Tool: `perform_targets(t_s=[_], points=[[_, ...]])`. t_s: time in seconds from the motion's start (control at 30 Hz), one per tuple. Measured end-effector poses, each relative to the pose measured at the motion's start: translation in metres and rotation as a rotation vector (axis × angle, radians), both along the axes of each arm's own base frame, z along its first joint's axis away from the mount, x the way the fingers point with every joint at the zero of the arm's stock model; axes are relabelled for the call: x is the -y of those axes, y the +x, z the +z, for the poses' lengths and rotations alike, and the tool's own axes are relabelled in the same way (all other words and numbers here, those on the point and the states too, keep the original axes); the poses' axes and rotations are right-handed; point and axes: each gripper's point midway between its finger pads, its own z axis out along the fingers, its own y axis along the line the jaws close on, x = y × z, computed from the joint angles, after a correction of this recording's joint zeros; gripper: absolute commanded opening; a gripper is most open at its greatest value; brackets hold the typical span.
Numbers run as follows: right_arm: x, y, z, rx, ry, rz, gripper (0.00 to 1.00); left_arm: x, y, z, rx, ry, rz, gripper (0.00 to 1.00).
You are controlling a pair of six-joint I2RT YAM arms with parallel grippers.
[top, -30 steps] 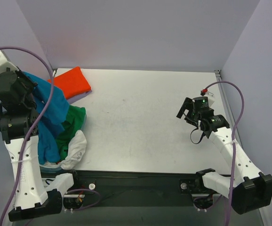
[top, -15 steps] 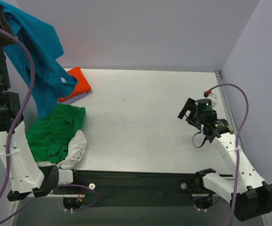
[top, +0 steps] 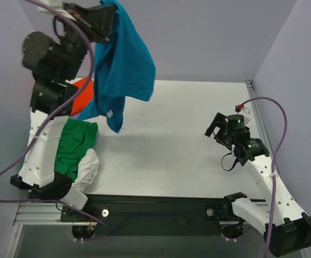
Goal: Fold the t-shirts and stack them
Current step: Move the tshirt to the center of the board
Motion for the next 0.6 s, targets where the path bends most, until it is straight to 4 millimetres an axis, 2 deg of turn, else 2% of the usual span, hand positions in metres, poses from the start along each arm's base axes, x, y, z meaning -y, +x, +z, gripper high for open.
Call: perform_targets(t_s=[0.1, 0.17, 0.23, 0.27, 0.33, 0.37, 0.43, 0.47, 0.5, 0.53, 0.6], points=[[0.004, -0.006, 0.000, -0.002, -0.008, -0.009, 0.89, 0.044, 0.040, -0.066, -0.191, 0.066, -0.059, 0.00], [0.007, -0.012, -0.002, -0.006, -0.014, -0.016, 0.90, 0.069, 0.069, -0.125, -0.358, 0.132, -0.077, 0.00], [0.010, -0.018, -0.004, -0.012, -0.020, -0.024, 0.90, 0.095, 0.094, -0.194, -0.533, 0.229, -0.090, 0.09], [0.013, -0.021, -0.006, -0.016, -0.023, -0.031, 0.90, 0.110, 0.104, -0.234, -0.623, 0.291, -0.105, 0.23], [0.015, -0.027, -0.010, -0.028, -0.029, -0.037, 0.90, 0.140, 0.114, -0.323, -0.812, 0.438, -0.151, 0.43], [0.016, -0.029, -0.012, -0.035, -0.031, -0.039, 0.90, 0.152, 0.113, -0.370, -0.911, 0.513, -0.180, 0.55], [0.018, -0.032, -0.016, -0.052, -0.033, -0.044, 0.90, 0.167, 0.097, -0.466, -1.115, 0.651, -0.239, 0.57], [0.018, -0.033, -0.019, -0.059, -0.034, -0.044, 0.90, 0.166, 0.080, -0.511, -1.214, 0.713, -0.263, 0.58], [0.018, -0.035, -0.022, -0.069, -0.035, -0.044, 0.90, 0.159, 0.057, -0.555, -1.325, 0.777, -0.283, 0.64], [0.018, -0.036, -0.025, -0.081, -0.034, -0.042, 0.90, 0.149, 0.032, -0.591, -1.427, 0.834, -0.300, 0.70], [0.016, -0.039, -0.031, -0.109, -0.033, -0.034, 0.90, 0.126, -0.014, -0.636, -1.575, 0.900, -0.326, 0.80]])
